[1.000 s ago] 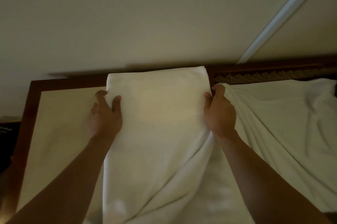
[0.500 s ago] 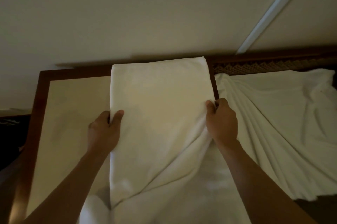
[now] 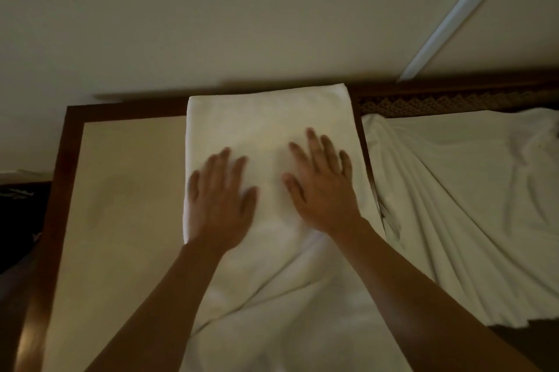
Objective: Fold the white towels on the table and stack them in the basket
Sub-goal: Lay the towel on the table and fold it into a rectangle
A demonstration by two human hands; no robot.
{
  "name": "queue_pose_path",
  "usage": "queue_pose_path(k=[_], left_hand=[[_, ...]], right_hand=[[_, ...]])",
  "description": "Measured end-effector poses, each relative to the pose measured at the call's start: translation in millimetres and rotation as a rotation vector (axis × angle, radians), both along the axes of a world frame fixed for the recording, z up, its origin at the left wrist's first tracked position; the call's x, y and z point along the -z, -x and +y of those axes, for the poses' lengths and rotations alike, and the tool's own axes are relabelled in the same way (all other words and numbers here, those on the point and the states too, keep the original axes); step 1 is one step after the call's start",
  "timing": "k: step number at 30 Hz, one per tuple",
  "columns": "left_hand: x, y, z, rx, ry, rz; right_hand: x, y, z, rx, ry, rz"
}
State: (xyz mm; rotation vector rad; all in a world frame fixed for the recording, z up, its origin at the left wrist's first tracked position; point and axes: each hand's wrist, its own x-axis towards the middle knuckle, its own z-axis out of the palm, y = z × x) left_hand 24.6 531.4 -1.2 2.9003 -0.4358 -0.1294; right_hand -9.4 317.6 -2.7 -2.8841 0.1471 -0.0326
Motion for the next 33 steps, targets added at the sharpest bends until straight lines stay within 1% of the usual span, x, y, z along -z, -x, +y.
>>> queue_pose_path(k=[1,2,3,7,12,14,16,18,19,21,22,24,25,26,28,29,30,31,33], left_hand=[[5,-2,-2,0.078,-0.07,0.07],[12,-6,0,0.09,-0.102,0.102],[17,-9,5,0.069,-0.111,0.099],[23,-20,9,0.081,-0.109,0.053],[24,-29,12,0.113,-0.107,0.053],[20,-31,17,0.122,-0.028,0.092],[7,-22,29,0.152,0.125,0.089],[-7,4,50,0.19,0.298,-0.008],[-13,24,64,0.193,0.361,-0.014],[-19,70,94,0.13,0.372,0.046],[-20,92,108,0.06,0.326,0.087],[-19,124,132,-0.082,0.157,0.208],[-21,135,141,-0.129,0.073,0.288],[-25,144,148,-0.164,0.048,0.382],[-37,157,155,-0.215,0.126,0.559],[-46,163,156,-0.235,0.194,0.603],[-55,171,158,-0.235,0.258,0.592],[-65,181,159,-0.226,0.286,0.538],[-87,203,161,-0.181,0.275,0.34]], right_hand=[[7,-3,-1,-0.084,0.009,0.079],[13,-6,-7,-0.107,0.036,0.126],[19,-8,-16,-0.078,0.064,0.142],[21,-20,-36,0.108,0.09,0.174],[19,-31,-54,0.346,-0.026,0.276],[12,-26,-71,0.495,-0.048,0.352],[1,-11,-75,0.583,-0.059,0.367],[-11,17,-56,0.544,-0.09,0.302],[-14,36,-40,0.505,-0.108,0.257],[-19,77,0,0.427,-0.137,0.154],[-21,98,19,0.398,-0.153,0.112],[-23,132,50,0.365,-0.198,0.095],[-23,148,63,0.355,-0.21,0.1],[-23,164,74,0.357,-0.229,0.101],[-25,190,92,0.376,-0.295,0.091],[-28,202,100,0.377,-0.328,0.08],[-32,213,107,0.374,-0.37,0.069],[-36,225,115,0.372,-0.42,0.066],[-47,245,128,0.387,-0.544,0.059]])
